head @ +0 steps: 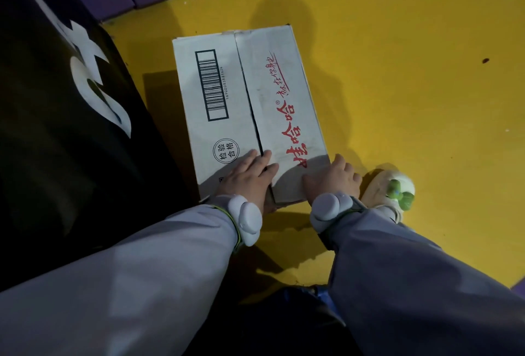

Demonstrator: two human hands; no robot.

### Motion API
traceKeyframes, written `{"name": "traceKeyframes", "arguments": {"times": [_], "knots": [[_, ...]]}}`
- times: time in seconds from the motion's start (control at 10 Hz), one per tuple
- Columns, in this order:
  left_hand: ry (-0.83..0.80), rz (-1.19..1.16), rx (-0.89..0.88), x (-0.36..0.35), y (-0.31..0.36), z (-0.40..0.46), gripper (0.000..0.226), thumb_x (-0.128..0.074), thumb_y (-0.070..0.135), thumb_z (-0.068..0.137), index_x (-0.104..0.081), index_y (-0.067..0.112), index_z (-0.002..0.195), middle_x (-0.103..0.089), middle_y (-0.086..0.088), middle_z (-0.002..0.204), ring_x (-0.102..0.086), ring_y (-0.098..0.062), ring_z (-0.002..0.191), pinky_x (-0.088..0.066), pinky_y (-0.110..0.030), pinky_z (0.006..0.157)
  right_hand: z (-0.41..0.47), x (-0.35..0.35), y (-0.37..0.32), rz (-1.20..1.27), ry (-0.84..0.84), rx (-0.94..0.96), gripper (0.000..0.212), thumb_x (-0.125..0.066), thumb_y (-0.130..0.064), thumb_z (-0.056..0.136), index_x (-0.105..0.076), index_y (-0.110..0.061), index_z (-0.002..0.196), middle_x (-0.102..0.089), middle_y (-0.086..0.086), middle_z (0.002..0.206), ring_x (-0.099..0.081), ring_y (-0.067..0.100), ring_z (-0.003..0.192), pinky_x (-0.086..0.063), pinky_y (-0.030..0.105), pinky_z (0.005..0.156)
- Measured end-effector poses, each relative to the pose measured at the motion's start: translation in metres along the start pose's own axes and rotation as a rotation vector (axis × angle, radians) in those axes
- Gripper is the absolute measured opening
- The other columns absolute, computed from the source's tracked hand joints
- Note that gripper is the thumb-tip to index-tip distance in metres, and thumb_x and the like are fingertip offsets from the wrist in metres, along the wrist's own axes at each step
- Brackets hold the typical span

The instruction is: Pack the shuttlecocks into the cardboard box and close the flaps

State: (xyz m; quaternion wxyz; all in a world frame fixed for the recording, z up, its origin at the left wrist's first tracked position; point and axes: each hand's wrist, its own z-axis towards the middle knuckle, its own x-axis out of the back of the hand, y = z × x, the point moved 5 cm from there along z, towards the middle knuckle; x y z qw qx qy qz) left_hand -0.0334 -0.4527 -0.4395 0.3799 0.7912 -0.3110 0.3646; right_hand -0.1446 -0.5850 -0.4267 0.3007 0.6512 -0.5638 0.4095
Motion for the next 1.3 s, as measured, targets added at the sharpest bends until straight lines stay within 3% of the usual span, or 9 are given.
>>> {"name": "traceKeyframes", "arguments": {"times": [0.1,0.2,0.4,0.5,0.7,0.8,0.9,1.1,1.3], "knots": [[-0.047,0.017,0.009,0.007,0.002,-0.001,0.076,-0.056,0.019,0.082,-0.014,0.032,0.144,0.001,0.009,0.157,0.007,-0.018,0.144,-0.016,-0.039,0.115,0.006,-0.01,0.008,0.209,-0.125,-0.139,0.056,-0.059,-0.039,0.082,-0.043,-0.006,0.124,-0.053,0.017,0.124,-0.053,0.038,0.111,-0.044,0.043,0.084],[-0.068,0.045,0.014,0.011,0.004,-0.002,0.075,-0.053,0.016,0.083,-0.011,0.03,0.144,0.005,0.008,0.157,0.008,-0.019,0.143,-0.014,-0.039,0.116,0.006,-0.014,0.005,0.302,-0.16,-0.114,0.052,-0.059,-0.034,0.083,-0.045,-0.004,0.124,-0.053,0.015,0.112,-0.054,0.037,0.107,-0.038,0.038,0.079],[-0.062,0.054,0.124,0.032,-0.006,0.002,0.082,-0.059,0.019,0.082,-0.007,0.026,0.145,0.009,0.006,0.157,0.012,-0.019,0.143,-0.014,-0.039,0.115,0.02,0.001,-0.031,0.202,-0.157,-0.074,0.027,-0.061,-0.021,0.081,-0.039,-0.017,0.097,-0.039,0.011,0.098,-0.043,0.027,0.084,-0.032,0.034,0.069],[-0.068,0.05,0.224,0.051,-0.028,0.015,0.071,-0.047,0.018,0.089,-0.005,0.023,0.145,0.01,0.004,0.157,0.013,-0.021,0.143,-0.014,-0.04,0.115,0.032,0.012,-0.066,0.249,-0.072,-0.056,0.023,-0.062,-0.013,0.08,-0.044,-0.005,0.09,-0.045,0.014,0.103,-0.049,0.028,0.085,-0.037,0.035,0.061],[-0.015,0.013,0.42,0.074,-0.063,0.034,0.053,-0.024,0.015,0.095,-0.006,0.015,0.145,0.006,0.001,0.158,0.008,-0.023,0.144,-0.013,-0.042,0.114,0.028,0.002,-0.123,0.286,-0.14,0.191,0.048,-0.065,-0.02,0.08,-0.044,-0.007,0.122,-0.046,0.014,0.126,-0.053,0.036,0.106,-0.045,0.039,0.074],[0.03,0.007,0.56,0.077,-0.092,0.039,0.055,-0.024,0.014,0.095,-0.002,0.011,0.145,0.006,-0.001,0.157,0.008,-0.024,0.143,-0.01,-0.042,0.115,0.023,-0.008,-0.163,0.286,-0.152,0.369,0.048,-0.063,-0.019,0.081,-0.045,-0.011,0.124,-0.049,0.011,0.13,-0.053,0.034,0.111,-0.043,0.035,0.074],[0.049,0.007,0.585,0.075,-0.098,0.039,0.059,-0.027,0.014,0.093,0.001,0.01,0.145,0.008,-0.002,0.157,0.01,-0.024,0.143,-0.008,-0.042,0.115,0.024,-0.006,-0.169,0.265,-0.171,0.44,0.048,-0.062,-0.019,0.082,-0.044,-0.012,0.126,-0.05,0.01,0.131,-0.052,0.034,0.112,-0.04,0.035,0.073],[0.043,-0.005,0.532,0.08,-0.091,0.033,0.059,-0.031,0.019,0.094,-0.002,0.011,0.145,0.005,-0.002,0.157,0.009,-0.026,0.143,-0.005,-0.041,0.116,0.028,0.015,-0.149,0.103,-0.239,0.491,0.065,-0.062,-0.023,0.085,-0.031,-0.021,0.143,-0.048,0.006,0.142,-0.048,0.032,0.125,-0.045,0.039,0.092],[0.163,-0.062,0.396,0.115,-0.066,0.029,0.063,-0.044,0.017,0.09,-0.013,0.011,0.144,-0.006,-0.002,0.157,0.002,-0.023,0.144,-0.014,-0.039,0.114,0.014,0.041,-0.148,0.055,-0.195,0.428,0.067,-0.057,-0.024,0.088,-0.026,-0.019,0.147,-0.039,0.005,0.15,-0.047,0.032,0.128,-0.046,0.04,0.092]]}}
